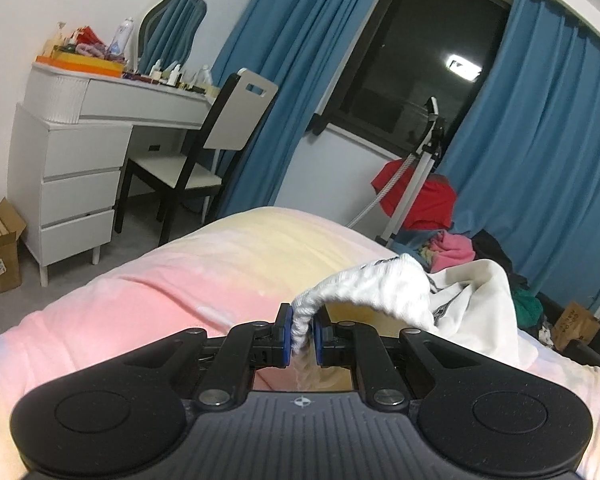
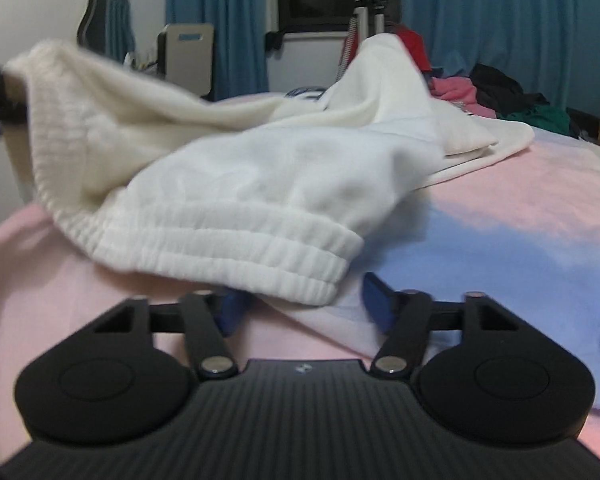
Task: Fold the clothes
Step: 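Lift and pull the cuff with the left gripper to spread the garment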
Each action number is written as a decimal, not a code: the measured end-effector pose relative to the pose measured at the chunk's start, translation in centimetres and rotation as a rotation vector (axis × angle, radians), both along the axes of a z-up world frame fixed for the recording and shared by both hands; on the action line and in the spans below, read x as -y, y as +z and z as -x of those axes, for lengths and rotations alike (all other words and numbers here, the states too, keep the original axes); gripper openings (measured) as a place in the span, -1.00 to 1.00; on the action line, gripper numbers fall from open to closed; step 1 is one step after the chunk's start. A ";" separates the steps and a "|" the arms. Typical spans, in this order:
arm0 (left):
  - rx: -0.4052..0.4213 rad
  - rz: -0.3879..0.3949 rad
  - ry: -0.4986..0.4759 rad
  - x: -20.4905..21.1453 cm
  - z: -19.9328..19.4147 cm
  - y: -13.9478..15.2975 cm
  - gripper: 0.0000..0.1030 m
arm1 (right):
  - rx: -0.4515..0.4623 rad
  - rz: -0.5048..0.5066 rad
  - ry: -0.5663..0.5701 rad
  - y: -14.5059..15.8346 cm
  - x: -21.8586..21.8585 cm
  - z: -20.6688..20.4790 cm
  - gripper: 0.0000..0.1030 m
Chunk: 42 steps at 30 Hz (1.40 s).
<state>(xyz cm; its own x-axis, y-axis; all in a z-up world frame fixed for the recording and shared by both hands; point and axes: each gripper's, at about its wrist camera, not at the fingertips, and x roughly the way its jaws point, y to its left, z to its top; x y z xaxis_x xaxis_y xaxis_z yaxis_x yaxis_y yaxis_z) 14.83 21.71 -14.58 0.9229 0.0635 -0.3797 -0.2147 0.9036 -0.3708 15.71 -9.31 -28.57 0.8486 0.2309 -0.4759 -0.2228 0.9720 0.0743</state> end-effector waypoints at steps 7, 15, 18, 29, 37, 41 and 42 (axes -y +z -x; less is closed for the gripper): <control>-0.038 0.023 0.007 -0.5 0.0 -1.4 -0.77 | 0.113 -0.010 0.014 3.7 1.3 1.5 -0.80; -0.064 0.131 -0.021 -0.9 0.9 -2.0 -0.77 | 0.344 0.025 -0.018 12.0 4.7 8.5 -0.94; -0.085 0.089 -0.016 -0.6 1.2 -2.0 -0.77 | 0.249 -0.006 -0.021 11.0 6.4 8.6 -0.93; -0.225 0.142 -0.121 -0.3 5.6 -1.5 0.14 | 0.017 -0.159 -0.053 6.2 6.9 6.3 -0.90; -0.163 0.286 -0.268 1.9 3.1 -2.9 0.49 | -0.067 -0.200 -0.067 4.2 6.7 4.3 -0.87; -0.165 0.308 -0.279 3.0 -0.4 -4.7 0.29 | -0.100 -0.179 -0.043 2.9 5.8 3.4 -0.50; -0.163 0.297 -0.274 3.3 -1.1 -4.9 0.20 | -0.099 -0.170 -0.036 2.6 5.5 3.3 -0.18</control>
